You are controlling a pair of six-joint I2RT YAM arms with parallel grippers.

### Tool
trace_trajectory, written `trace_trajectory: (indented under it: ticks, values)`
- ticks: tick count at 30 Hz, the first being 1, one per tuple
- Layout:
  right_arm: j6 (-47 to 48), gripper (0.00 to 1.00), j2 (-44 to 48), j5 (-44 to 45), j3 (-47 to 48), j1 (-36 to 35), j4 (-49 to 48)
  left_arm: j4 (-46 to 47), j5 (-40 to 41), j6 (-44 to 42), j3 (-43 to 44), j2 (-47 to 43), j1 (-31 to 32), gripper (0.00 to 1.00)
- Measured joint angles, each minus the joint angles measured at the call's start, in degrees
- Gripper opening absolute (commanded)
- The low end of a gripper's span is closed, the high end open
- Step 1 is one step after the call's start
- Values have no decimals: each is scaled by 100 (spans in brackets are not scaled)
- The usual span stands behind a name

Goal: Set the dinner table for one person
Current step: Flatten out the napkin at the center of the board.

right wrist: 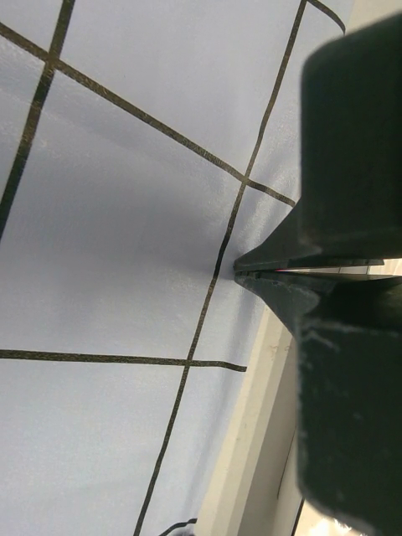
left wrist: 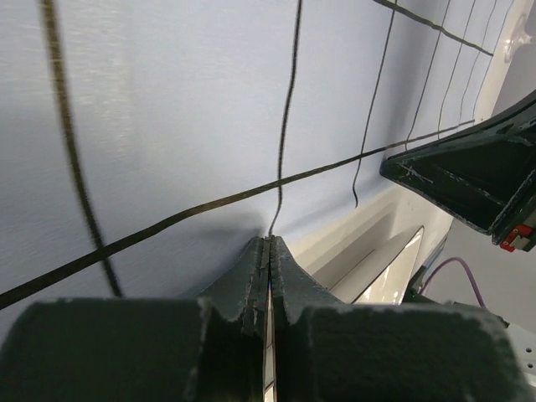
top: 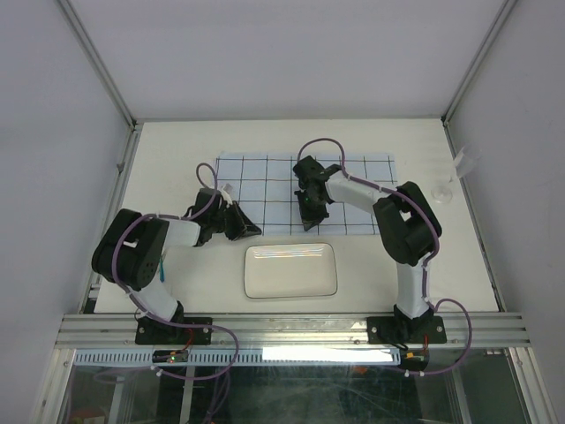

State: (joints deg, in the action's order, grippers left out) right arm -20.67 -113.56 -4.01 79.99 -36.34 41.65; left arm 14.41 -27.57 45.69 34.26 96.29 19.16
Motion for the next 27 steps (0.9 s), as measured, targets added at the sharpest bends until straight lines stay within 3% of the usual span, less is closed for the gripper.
trace_trajectory:
  ticks: [27]
  values:
    - [2,0,0,120,22,20,72,-74,166,-157,-514,-538,-719,0]
